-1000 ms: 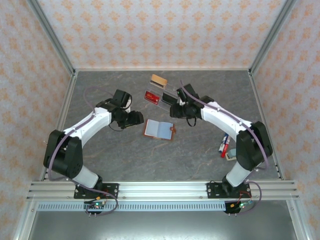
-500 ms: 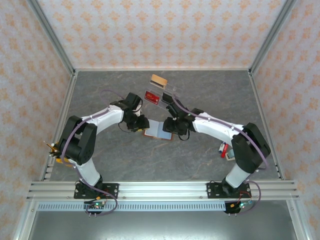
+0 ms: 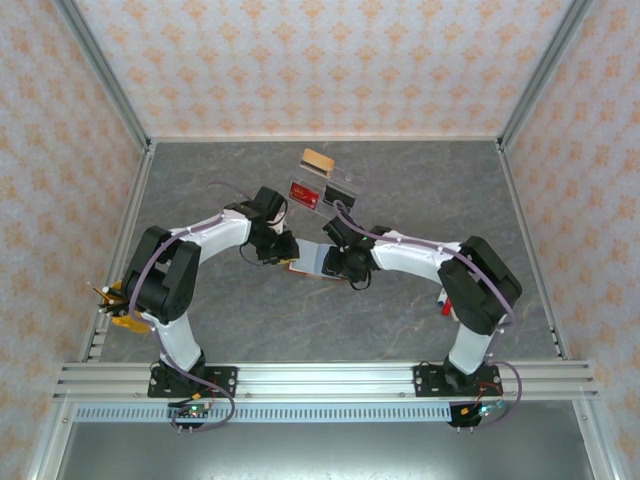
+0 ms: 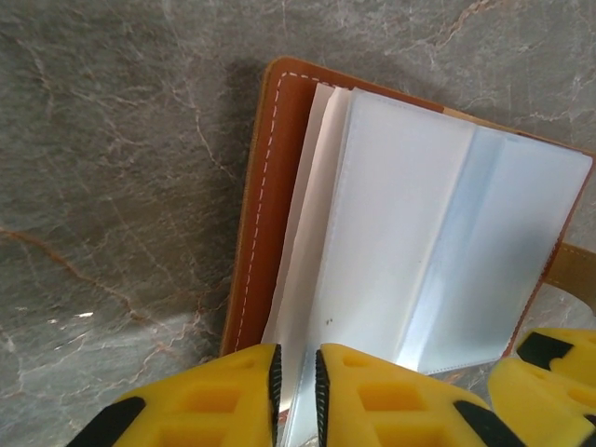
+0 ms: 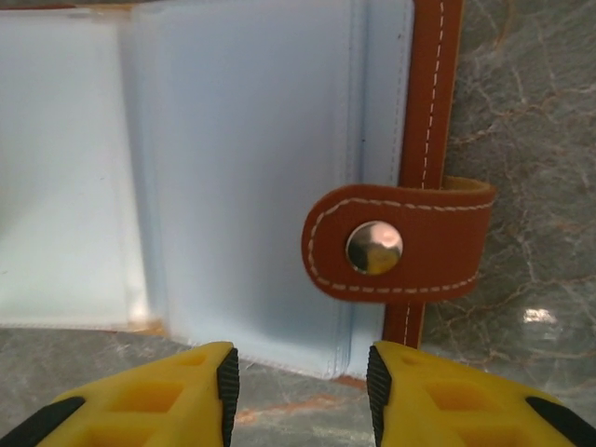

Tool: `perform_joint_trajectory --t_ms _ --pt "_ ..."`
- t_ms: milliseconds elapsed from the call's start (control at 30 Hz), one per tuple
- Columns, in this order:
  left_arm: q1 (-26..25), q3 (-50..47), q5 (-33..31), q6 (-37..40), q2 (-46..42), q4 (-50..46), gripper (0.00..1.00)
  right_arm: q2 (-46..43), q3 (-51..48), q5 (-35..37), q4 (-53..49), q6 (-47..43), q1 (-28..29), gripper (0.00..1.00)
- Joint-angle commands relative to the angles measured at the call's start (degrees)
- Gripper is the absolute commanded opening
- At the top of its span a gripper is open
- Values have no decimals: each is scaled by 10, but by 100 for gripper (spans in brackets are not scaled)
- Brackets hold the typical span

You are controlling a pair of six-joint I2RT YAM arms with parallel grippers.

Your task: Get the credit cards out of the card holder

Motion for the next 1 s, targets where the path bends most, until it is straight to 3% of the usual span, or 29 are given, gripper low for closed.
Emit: perform_joint_trajectory --t_ms 0,267,700,833,967 --pt "-6 11 25 -1 10 13 16 17 22 7 6 1 1 41" --pt "-6 2 76 -1 16 42 0 43 42 19 -3 -20 0 28" --pt "-6 -16 129 -16 21 71 0 52 56 -10 51 -62 0 10" --pt "-5 -7 111 -11 1 52 0 30 56 18 36 -72 0 14" --pt "2 1 57 -8 -43 10 23 -19 46 64 11 -91 -1 34"
